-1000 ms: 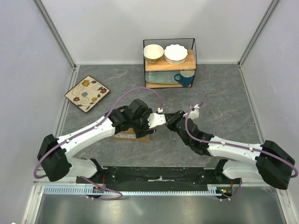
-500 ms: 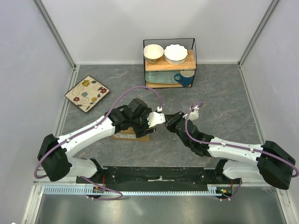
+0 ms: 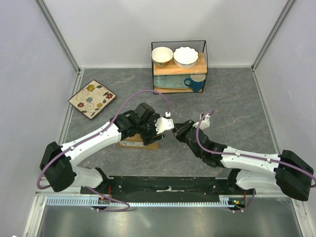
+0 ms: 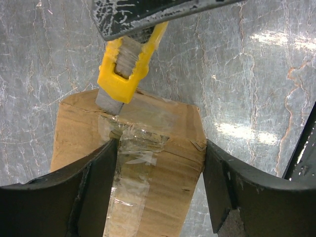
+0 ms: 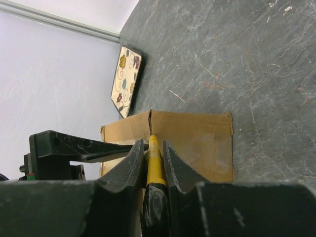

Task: Unpack the express box

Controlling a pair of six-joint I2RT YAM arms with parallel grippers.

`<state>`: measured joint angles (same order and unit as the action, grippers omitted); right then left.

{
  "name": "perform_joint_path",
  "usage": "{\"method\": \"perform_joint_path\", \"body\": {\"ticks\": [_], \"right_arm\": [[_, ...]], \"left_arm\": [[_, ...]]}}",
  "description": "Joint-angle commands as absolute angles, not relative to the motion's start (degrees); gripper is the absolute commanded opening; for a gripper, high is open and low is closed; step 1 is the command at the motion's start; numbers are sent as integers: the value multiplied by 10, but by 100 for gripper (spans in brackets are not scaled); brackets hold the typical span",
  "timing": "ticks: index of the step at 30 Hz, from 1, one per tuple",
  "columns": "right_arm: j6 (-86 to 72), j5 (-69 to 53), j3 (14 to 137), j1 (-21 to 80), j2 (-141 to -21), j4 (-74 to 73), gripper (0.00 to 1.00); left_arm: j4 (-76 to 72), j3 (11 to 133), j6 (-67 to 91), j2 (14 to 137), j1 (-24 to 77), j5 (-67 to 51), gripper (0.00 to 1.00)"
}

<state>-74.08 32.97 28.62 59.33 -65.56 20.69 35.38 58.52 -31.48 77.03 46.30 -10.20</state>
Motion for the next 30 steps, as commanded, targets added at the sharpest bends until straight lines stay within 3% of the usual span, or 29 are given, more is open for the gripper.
{"method": "perform_joint_path", "body": {"ticks": [1, 30], "right_arm": [[-761, 182, 272, 642, -632, 163, 0], [-755, 128, 237, 642, -572, 151, 0]], "left_arm": [[340, 565, -281, 813, 439, -55, 72], [372, 581, -279, 802, 437, -66, 70]]}}
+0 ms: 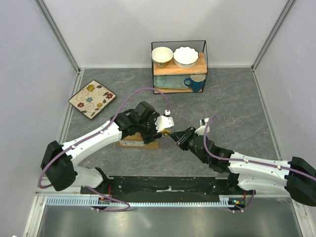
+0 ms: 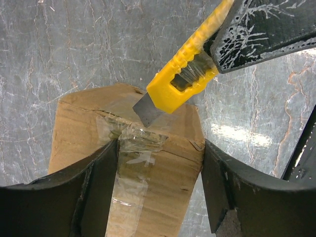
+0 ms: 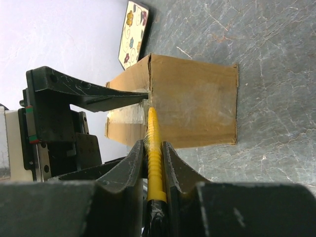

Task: Unpack the express box

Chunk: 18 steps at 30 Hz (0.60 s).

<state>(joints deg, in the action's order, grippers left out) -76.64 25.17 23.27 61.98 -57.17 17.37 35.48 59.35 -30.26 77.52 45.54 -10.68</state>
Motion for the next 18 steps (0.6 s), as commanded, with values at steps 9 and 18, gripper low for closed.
{"method": "perform_joint_path", "body": {"ticks": [9, 18], "right_arm": [[-742, 112, 232, 642, -534, 112, 0], [-730, 95, 231, 642, -509, 86, 0]], "left_arm": [[372, 580, -282, 798, 437, -65, 70], [373, 580, -282, 797, 437, -64, 70]]}}
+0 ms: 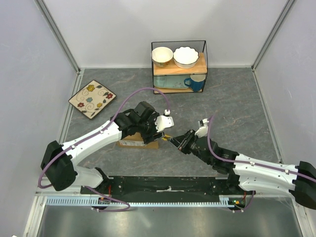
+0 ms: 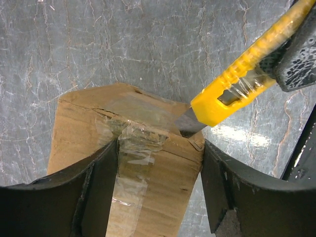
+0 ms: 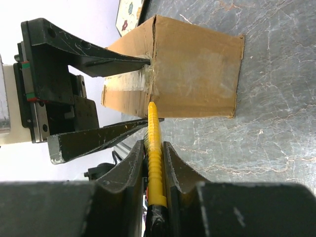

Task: Unpack the express box

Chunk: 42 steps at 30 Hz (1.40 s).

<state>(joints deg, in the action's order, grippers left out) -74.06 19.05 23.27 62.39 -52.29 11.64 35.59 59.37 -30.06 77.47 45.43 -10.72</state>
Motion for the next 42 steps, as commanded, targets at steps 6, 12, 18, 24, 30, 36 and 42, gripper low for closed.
{"method": "perform_joint_path", "body": {"ticks": [6, 12, 18, 24, 30, 36, 42], "right_arm": [[-713, 126, 245, 642, -483, 32, 0], [-675, 228, 308, 642, -445, -101, 0], [-658, 293, 360, 642, -446, -174, 0], [-645, 272, 388, 642, -504, -181, 0], [-650, 208, 374, 642, -563, -106, 0], [-650, 140, 379, 650, -631, -26, 0], [-651, 130, 391, 655, -703, 34, 0]], "left_arm": [[378, 589, -279, 789, 438, -61, 75], [456, 666, -281, 762, 437, -88, 99], [539, 741, -288, 712, 412, -158, 99], [533, 739, -366, 683, 214, -210, 99], [376, 665, -360, 708, 39, -166, 99], [255, 639, -337, 765, 7, -126, 98], [236, 626, -333, 816, 7, -141, 98]]}}
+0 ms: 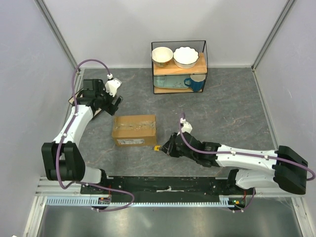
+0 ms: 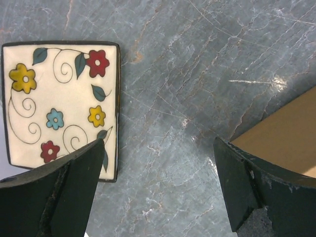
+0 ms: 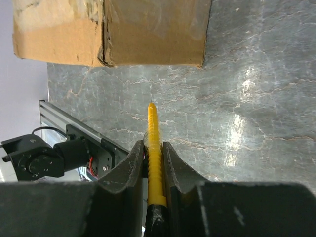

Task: Unpack the express box

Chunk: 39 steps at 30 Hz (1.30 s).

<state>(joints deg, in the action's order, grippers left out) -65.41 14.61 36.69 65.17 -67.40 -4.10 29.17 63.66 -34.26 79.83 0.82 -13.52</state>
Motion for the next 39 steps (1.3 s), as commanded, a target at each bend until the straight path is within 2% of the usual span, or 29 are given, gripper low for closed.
{"method": "perform_joint_path", "body": {"ticks": [1, 5, 15, 23, 29, 39], "right_arm": [[-649, 133, 401, 654, -723, 35, 0], [-636, 144, 420, 639, -748, 37, 0], [-583, 119, 458, 558, -788, 41, 0], [-555, 92, 534, 523, -863, 57, 0], [-543, 52, 620, 508, -940, 66, 0], [-542, 24, 692, 505, -1008, 70, 0]], "left_arm": [[236, 621, -337, 817, 7, -144, 98], [249, 588, -381, 809, 6, -167, 97], [384, 501, -475, 695, 1, -229, 94], [557, 484, -556, 620, 1, -312, 90], [658, 500, -602, 623, 1, -359, 87], [693, 511, -596, 640, 11, -417, 88]]}}
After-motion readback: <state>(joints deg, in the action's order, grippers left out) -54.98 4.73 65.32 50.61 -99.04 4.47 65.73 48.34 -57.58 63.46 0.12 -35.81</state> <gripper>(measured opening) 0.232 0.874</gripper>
